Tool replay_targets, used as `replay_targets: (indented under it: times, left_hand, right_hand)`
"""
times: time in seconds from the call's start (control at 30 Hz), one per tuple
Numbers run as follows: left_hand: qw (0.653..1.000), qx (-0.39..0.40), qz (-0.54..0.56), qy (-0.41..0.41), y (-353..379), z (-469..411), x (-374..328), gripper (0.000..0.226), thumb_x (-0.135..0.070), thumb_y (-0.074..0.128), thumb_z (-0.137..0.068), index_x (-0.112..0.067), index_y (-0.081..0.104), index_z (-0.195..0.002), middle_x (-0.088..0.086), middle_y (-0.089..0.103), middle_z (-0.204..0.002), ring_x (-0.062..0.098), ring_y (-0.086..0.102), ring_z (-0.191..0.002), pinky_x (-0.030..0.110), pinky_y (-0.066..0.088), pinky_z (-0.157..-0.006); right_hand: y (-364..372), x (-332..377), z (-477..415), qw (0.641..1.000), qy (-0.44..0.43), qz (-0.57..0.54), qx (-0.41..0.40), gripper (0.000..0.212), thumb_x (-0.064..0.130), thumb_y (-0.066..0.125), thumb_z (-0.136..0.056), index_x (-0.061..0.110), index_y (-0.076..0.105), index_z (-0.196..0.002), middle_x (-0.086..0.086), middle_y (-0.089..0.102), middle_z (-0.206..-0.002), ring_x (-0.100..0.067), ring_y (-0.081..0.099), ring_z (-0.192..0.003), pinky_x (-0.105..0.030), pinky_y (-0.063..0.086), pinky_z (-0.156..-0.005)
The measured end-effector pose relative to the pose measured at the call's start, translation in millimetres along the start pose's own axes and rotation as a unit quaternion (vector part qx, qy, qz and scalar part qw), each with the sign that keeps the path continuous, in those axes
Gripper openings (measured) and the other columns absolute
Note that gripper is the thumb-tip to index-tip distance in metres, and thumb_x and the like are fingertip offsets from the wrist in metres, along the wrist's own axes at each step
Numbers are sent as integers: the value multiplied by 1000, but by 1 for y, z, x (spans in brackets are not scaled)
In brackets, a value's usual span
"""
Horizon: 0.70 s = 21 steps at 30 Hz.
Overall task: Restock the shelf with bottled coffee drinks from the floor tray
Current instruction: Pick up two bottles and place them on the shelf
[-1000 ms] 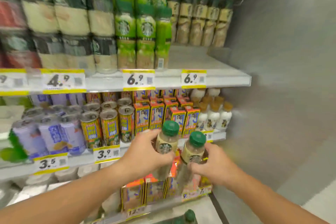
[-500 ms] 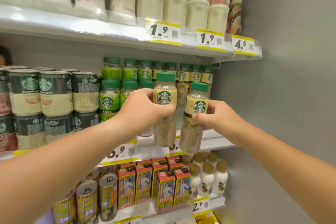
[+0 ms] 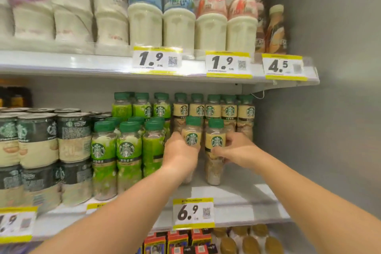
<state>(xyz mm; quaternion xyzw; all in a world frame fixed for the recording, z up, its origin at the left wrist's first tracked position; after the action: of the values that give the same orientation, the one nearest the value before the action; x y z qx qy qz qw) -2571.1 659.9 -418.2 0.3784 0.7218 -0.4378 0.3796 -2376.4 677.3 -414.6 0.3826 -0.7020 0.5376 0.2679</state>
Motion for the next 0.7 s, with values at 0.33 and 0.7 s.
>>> replay_targets:
  times: [0.33, 0.7]
  left_hand:
    - [991, -55, -121, 20, 5, 11, 24, 53, -12, 64, -92, -6, 39, -137, 15, 54, -132, 34, 53, -120, 39, 45, -96]
    - [921, -15, -390, 6, 12, 9, 18, 17, -13, 62, -94, -4, 64, -108, 14, 68, -110, 32, 67, -104, 32, 43, -66]
  right_hand:
    - [37, -38, -2, 999, -44, -10, 9, 33, 29, 85, -64, 30, 71, -94, 18, 76, -81, 1, 70, -75, -14, 52, -63]
    - [60, -27, -6, 999, -41, 15, 12, 33, 23, 84, -74, 19, 71, -103, 8, 73, -92, -8, 67, -82, -14, 47, -61]
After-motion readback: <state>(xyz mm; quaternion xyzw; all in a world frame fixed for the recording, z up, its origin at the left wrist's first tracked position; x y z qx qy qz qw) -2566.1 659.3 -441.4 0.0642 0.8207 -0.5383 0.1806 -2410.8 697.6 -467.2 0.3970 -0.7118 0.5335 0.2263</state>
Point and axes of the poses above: each hand's wrist, its own z-axis away from the middle knuckle, its own y-axis out of the palm, x = y × z, the point moved 10 cm from there along -z, towards the middle knuckle
